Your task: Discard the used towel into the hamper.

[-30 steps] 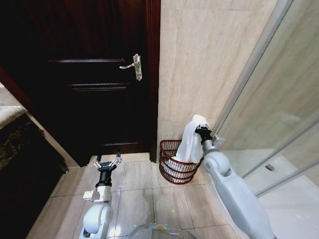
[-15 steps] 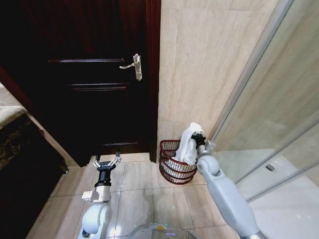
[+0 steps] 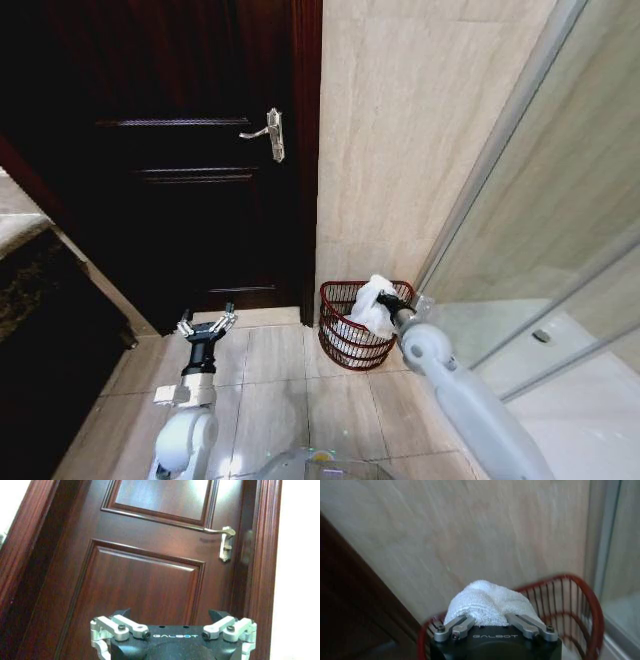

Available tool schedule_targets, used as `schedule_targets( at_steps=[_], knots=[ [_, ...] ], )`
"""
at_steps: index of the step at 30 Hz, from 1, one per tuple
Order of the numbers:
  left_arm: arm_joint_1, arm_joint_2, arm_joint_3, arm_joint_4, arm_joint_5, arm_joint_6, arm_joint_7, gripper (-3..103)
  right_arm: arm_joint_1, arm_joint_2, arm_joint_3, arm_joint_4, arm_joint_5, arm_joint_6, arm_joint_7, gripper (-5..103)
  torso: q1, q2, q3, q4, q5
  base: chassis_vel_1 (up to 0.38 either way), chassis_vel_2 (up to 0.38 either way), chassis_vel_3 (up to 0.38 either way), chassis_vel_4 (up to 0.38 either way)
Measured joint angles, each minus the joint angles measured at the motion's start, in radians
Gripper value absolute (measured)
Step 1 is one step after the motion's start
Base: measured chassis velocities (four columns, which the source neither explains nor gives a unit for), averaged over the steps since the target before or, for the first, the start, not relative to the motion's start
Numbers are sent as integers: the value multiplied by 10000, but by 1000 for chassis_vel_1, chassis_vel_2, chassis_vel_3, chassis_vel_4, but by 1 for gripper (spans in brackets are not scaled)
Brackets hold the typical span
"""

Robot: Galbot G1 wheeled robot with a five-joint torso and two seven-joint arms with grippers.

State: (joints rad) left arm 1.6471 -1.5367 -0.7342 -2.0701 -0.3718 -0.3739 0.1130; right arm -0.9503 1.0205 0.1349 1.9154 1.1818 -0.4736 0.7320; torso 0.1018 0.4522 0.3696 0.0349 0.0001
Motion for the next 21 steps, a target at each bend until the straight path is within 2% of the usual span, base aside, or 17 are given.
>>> schedule_targets(
  at_steps=[2, 3, 5, 7, 9, 11, 13, 16, 21],
  knots=[
    [93, -15, -138, 21, -114, -74, 101, 100, 453, -135, -311, -331, 926, -318, 723, 8, 1, 0, 1, 1, -1, 0, 0, 0, 0],
    [93, -15, -138, 21, -114, -74, 101, 100, 453, -135, -311, -331, 926, -318, 723, 8, 1, 0, 1, 1, -1, 0, 0, 0, 0],
    [198, -4, -269, 52, -238, -186, 164, 100, 1116, -232, -703, -776, 2149, -721, 1449, 8, 1, 0, 1, -1, -3, 0, 0, 0, 0],
    [220, -10, -294, 63, -265, -217, 179, 100, 1305, -228, -825, -925, 2380, -774, 1617, 8, 1, 0, 1, -1, -4, 0, 0, 0, 0],
    [312, -144, -371, 127, -412, -351, 248, 100, 2196, -70, -1390, -1695, 3153, -773, 2324, 8, 1, 0, 2, 2, 0, 0, 0, 0, 0],
    [330, -187, -387, 161, -450, -397, 274, 100, 2448, 4, -1526, -1940, 3352, -742, 2503, 8, 1, 0, 1, 1, -1, 0, 0, 0, 0],
    [360, -252, -445, 312, -561, -576, 340, 100, 3118, 314, -1808, -2711, 3932, -677, 3012, 8, 1, 0, 2, 1, -2, 0, 0, 0, 0],
    [372, -264, -506, 436, -651, -684, 374, 100, 3445, 510, -2019, -3232, 4087, -650, 3181, 8, 1, 0, 2, 2, -3, 0, 0, 0, 0],
    [434, -237, -689, 817, -947, -989, 472, 100, 3976, 1382, -2200, -5258, 3830, -626, 2923, 8, 1, 0, 2, 0, -4, 0, 0, 0, 0]
  ],
)
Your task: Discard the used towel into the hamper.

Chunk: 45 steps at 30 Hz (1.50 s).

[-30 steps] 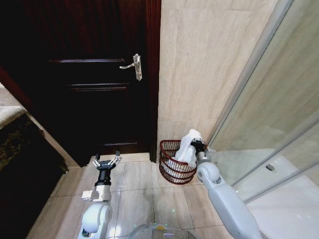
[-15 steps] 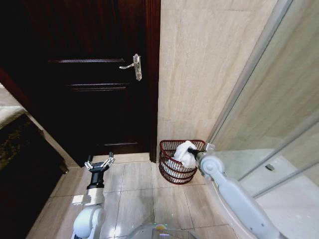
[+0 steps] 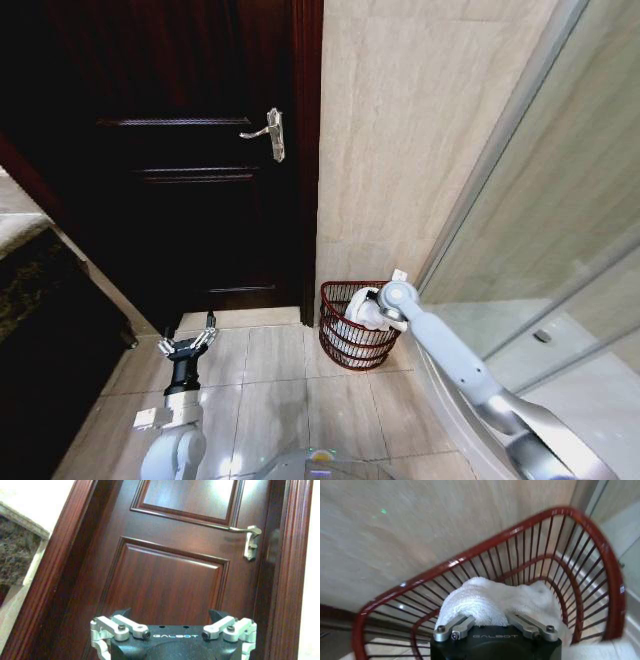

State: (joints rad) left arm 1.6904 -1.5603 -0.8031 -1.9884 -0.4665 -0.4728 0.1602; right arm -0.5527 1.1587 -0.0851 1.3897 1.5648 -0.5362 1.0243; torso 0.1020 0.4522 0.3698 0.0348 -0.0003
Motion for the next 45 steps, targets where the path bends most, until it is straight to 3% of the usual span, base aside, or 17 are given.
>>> schedule_targets(
  at_steps=[10, 14, 19, 20, 22, 24, 26, 28, 34, 38, 42, 45],
  knots=[
    [-58, 70, -114, 60, -170, 114, 64, 100, -227, 973, 435, -1434, -964, -37, -715, 8, -1, 0, 0, -1, 1, 0, 0, 0, 0],
    [-182, 133, -114, 27, -172, 238, 64, 100, -372, 1259, 875, -1678, -1062, -472, -1061, 6, 0, 0, 0, -1, 1, 0, 0, 0, 0],
    [-262, 184, -128, 38, -171, 312, 43, 100, -528, 1314, 1344, -1734, -1458, -953, -2040, 26, 0, 0, 0, 1, 2, 0, 0, 0, 0],
    [-262, 184, -128, 38, -171, 312, 43, 100, -528, 1314, 1344, -1734, -1458, -953, -2040, 26, 0, 0, 0, 1, 2, 0, 0, 0, 0],
    [-254, 198, -143, 36, -171, 326, 39, 100, -643, 1045, 1344, -1602, -2098, -922, -2892, 37, 0, 0, 0, -1, 3, 0, 0, 0, 0],
    [-252, 197, -144, 34, -171, 327, 39, 100, -674, 972, 1342, -1524, -2205, -849, -3099, 37, 0, 0, 0, -1, 3, 0, 0, 0, 0],
    [-289, 171, -94, 32, -197, 310, -214, 100, -967, 533, 1518, -641, -2253, -916, -4160, 53, 0, 0, 0, 0, 5, 0, 0, 0, 0],
    [-313, 172, -48, 12, -243, 317, -399, 100, -1047, 420, 1642, -348, -2134, -1146, -4356, 53, -1, 0, -1, -3, 2, 0, 0, 0, 0],
    [-369, 222, -32, -180, -279, 464, -574, 100, -1276, 108, 1844, 591, -1890, -1276, -4397, 80, -1, 0, -1, 0, 2, 0, 0, 0, 0],
    [-364, 159, -32, -249, -226, 532, -560, 100, -1696, -100, 1742, 1376, -2150, -955, -4219, 96, -1, 0, -1, 0, 2, 0, 0, 0, 0],
    [-304, 81, -28, -279, -40, 622, -567, 100, -2201, -196, 1765, 1907, -2562, -737, -4333, 100, -1, 0, -1, -1, 4, 0, 0, 0, 0],
    [-177, 39, -45, -334, 62, 737, -566, 100, -2883, -288, 2000, 2606, -3555, -411, -4873, 100, -1, 0, -1, 1, 4, 0, 0, 0, 0]
  ],
)
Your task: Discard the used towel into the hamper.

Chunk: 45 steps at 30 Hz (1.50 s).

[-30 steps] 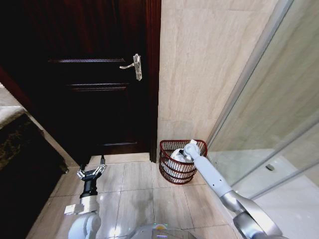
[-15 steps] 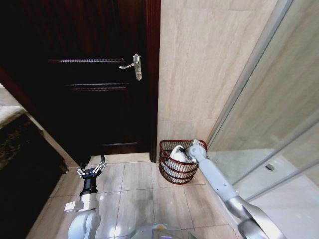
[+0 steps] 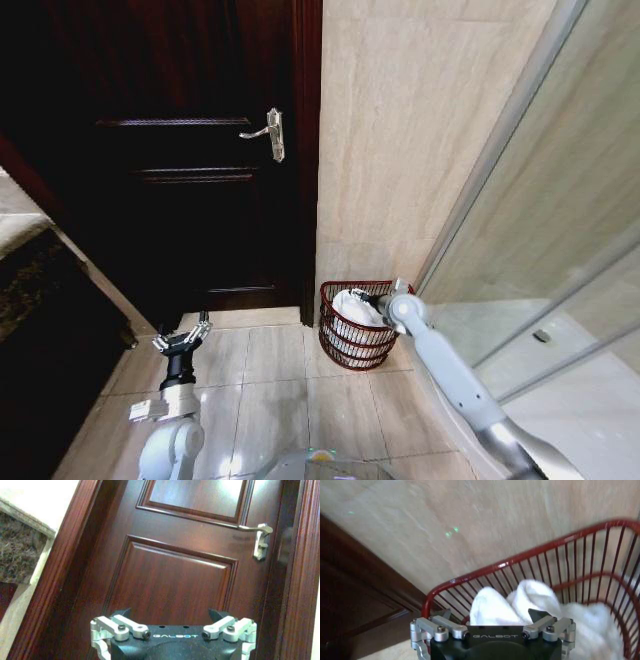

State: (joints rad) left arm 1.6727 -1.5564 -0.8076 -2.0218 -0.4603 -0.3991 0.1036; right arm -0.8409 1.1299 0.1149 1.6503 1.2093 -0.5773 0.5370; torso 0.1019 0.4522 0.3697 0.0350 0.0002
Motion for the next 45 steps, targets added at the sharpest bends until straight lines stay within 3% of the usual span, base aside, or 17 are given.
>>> schedule_targets(
  at_steps=[2, 5, 6, 7, 8, 10, 14, 15, 17, 21, 25, 29, 32, 36, 39, 45],
  knots=[
    [43, -27, -10, -35, 4, 37, -2, 100, -360, -60, 175, 334, -557, 237, -396, 100, 0, 0, 0, 0, -1, 0, 0, 0, 0],
    [121, -106, -83, -202, 6, 197, -18, 100, -1405, -205, 880, 1317, -2157, 1095, -1740, 100, 0, 0, 0, -2, 0, 0, 0, 0, 0],
    [121, -106, -83, -202, 6, 197, -18, 100, -1405, -205, 880, 1317, -2157, 1095, -1740, 100, 0, 0, 0, -2, 0, 0, 0, 0, 0],
    [142, -121, -102, -279, 5, 297, -22, 100, -1789, -209, 1261, 1641, -3056, 1442, -2454, 100, -1, 0, -1, -3, -1, 0, 0, 0, 0],
    [147, -123, -109, -302, 5, 338, -23, 100, -1903, -208, 1369, 1722, -3346, 1569, -2643, 100, -1, 0, -1, -2, -1, 0, 0, 0, 0],
    [221, -129, -133, -489, -3, 615, -14, 100, -2655, -151, 2138, 2153, -5601, 2729, -3870, 100, -1, 0, -1, -1, -1, 0, 0, 0, 0],
    [278, -121, -131, -563, -4, 773, 7, 100, -3069, -76, 2597, 2320, -6645, 3344, -4421, 100, -1, 1, 0, -3, -1, 0, 0, 0, 0],
    [330, -131, -99, -625, 60, 876, 29, 100, -3591, 15, 3125, 2572, -7632, 3850, -4866, 100, -1, 1, -1, -2, 0, 0, 0, 0, 0],
    [407, -186, -49, -662, 244, 944, 35, 100, -4119, 108, 3562, 2873, -8019, 4065, -5118, 100, -1, 1, -1, -3, 1, 0, 0, 0, 0],
    [577, -466, 88, -856, 736, 1140, 152, 100, -5026, 348, 4424, 3608, -8258, 3834, -5545, 100, -1, 1, -1, 1, -2, 0, 0, 0, 0],
    [687, -420, 407, -1082, 761, 1492, 197, 100, -5542, 704, 4919, 3885, -8726, 4044, -5767, 100, -1, 1, 0, 0, -2, 0, 0, 0, 0],
    [671, -37, 840, -1160, 928, 1856, 324, 100, -6365, 1302, 5232, 4188, -9151, 4465, -5772, 100, -1, 1, 0, -1, -3, 0, 0, 0, 0],
    [479, 643, 933, -1025, 1120, 2039, 346, 100, -7045, 2136, 5224, 4493, -9675, 4982, -5738, 100, 0, 1, 0, -3, -5, 0, 0, 0, 0],
    [456, 1205, 851, -861, 969, 1977, 443, 100, -7332, 2688, 5165, 4612, -10107, 5353, -5649, 100, 0, 1, 0, -2, -1, 0, 0, 0, 0],
    [487, 1678, 764, -549, 746, 1535, 659, 100, -7915, 3190, 5115, 4768, -10655, 5938, -5631, 100, 0, 1, 0, -1, -4, 0, 0, 0, 0],
    [568, 1626, 981, -468, 652, 1301, 529, 100, -8678, 3590, 5098, 5336, -10924, 6335, -5738, 100, 0, 1, 0, -2, -4, 0, 0, 0, 0]
  ],
)
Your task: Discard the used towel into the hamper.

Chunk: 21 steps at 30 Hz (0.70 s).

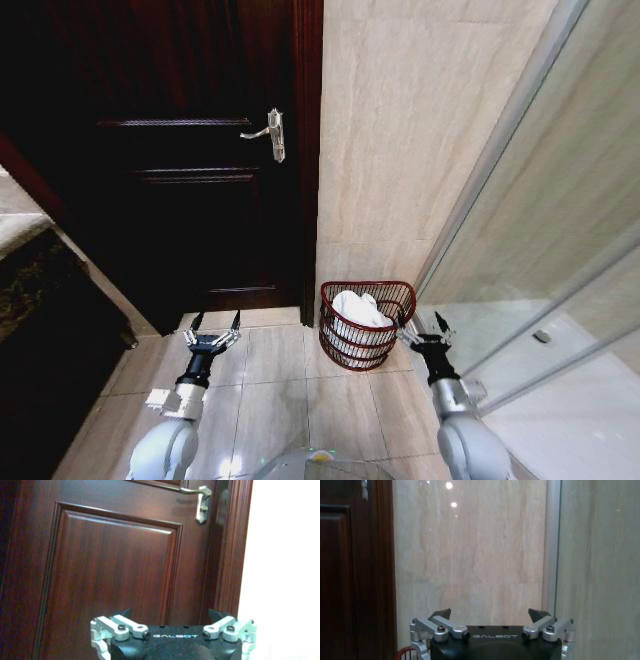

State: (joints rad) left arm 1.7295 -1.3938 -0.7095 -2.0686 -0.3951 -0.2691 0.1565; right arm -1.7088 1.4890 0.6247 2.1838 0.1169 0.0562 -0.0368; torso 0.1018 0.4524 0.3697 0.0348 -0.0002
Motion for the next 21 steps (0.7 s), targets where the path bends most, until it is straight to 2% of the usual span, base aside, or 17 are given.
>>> schedule_targets(
  at_steps=[10, 12, 18, 21],
  knots=[
    [51, -294, 382, -155, 491, -24, -543, 100, -338, 129, 54, 506, -24, -16, 195, 100, 1, -1, 1, 1, 2, 0, 0, 0, 0],
    [96, -232, 386, -315, 651, 202, -1042, 100, -565, 143, 58, 677, 10, 39, 336, 100, 1, 0, 1, 1, 2, 0, 0, 0, 0],
    [100, -273, 447, -489, 1238, 293, -1568, 100, -732, 235, 81, 813, -14, 269, 377, 100, 1, -2, 1, 1, 2, 0, 0, 0, 0],
    [169, -259, 416, -577, 1543, -61, -1603, 100, -862, 315, 42, 843, -37, 430, 504, 100, 1, -2, 0, 1, 3, 0, 0, 0, 0]
  ],
)
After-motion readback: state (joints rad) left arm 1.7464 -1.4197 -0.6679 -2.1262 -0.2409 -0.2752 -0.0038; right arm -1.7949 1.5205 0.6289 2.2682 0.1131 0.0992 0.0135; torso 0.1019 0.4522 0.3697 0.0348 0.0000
